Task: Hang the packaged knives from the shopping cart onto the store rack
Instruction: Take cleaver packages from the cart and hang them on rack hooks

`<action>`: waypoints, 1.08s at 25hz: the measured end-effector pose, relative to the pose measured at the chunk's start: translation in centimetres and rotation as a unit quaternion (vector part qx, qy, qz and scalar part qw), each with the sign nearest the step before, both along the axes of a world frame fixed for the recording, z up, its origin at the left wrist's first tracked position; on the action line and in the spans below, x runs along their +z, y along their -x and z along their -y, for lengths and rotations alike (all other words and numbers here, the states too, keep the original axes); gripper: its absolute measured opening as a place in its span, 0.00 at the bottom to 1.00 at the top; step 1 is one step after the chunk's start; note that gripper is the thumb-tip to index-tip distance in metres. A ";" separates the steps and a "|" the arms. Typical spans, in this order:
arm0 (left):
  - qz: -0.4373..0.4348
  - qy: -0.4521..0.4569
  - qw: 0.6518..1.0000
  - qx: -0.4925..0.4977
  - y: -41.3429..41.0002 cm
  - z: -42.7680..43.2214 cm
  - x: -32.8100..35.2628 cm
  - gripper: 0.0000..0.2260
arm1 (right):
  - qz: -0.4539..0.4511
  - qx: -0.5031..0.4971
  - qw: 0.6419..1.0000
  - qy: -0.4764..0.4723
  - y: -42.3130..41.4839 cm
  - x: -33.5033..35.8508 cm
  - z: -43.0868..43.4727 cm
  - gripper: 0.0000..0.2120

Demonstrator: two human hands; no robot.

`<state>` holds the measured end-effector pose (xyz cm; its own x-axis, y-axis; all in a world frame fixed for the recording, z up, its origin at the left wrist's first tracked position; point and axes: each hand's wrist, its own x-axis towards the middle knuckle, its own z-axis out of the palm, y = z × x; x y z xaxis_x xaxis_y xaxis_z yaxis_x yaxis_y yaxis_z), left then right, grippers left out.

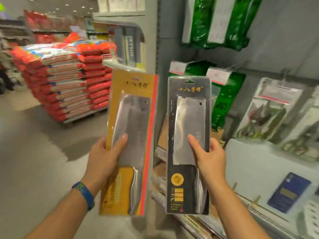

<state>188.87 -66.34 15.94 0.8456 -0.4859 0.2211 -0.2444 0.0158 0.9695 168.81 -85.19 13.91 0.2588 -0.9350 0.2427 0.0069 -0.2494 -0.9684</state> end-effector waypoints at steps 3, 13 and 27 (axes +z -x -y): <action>0.046 0.049 0.997 -0.050 -3.8 7.2 4.7 0.13 | 0.016 -0.065 0.997 0.037 -1.2 4.6 3.9 0.13; 0.081 0.160 0.965 -0.192 -1.5 29.8 19.3 0.20 | -0.007 -0.295 0.940 0.173 3.4 22.7 19.1 0.42; 0.178 0.242 0.912 -0.278 1.9 45.2 29.2 0.39 | -0.027 -0.479 0.801 0.359 11.2 33.6 25.8 0.35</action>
